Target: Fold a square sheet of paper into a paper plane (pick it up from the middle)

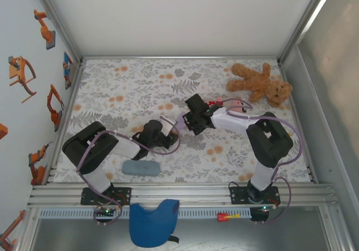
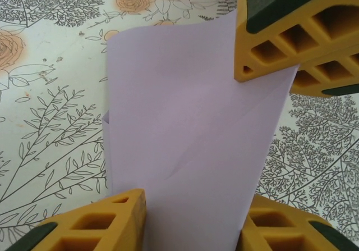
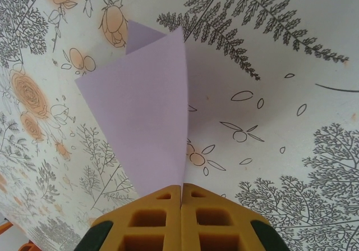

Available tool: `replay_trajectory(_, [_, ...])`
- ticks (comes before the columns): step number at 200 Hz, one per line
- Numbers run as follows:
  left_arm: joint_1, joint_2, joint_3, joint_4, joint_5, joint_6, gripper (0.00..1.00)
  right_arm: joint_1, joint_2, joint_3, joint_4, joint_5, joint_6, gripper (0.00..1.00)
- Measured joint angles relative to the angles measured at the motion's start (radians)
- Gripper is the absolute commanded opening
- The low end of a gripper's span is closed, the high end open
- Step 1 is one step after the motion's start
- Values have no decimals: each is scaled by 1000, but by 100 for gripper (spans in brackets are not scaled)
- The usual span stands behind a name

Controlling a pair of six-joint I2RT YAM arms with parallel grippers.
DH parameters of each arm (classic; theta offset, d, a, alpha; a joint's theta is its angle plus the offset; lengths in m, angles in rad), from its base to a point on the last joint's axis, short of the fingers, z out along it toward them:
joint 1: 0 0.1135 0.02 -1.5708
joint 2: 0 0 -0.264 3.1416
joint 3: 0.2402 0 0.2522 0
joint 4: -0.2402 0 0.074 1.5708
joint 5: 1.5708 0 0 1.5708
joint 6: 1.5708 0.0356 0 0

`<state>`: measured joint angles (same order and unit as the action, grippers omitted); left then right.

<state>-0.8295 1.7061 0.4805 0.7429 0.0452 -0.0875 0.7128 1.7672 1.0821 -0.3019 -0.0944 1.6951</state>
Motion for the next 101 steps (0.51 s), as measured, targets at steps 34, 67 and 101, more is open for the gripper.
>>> replay_trajectory(34, [19, 23, -21, 54, 21, -26, 27, -3, 2, 0, 0, -5, -4, 21])
replay_trajectory(67, [47, 45, -43, 114, 62, -72, 24, -14, 2, 19, -16, -3, -30, 41])
replay_trajectory(101, [68, 61, -51, 156, 102, -125, 23, -33, 2, 77, -52, 16, -141, 53])
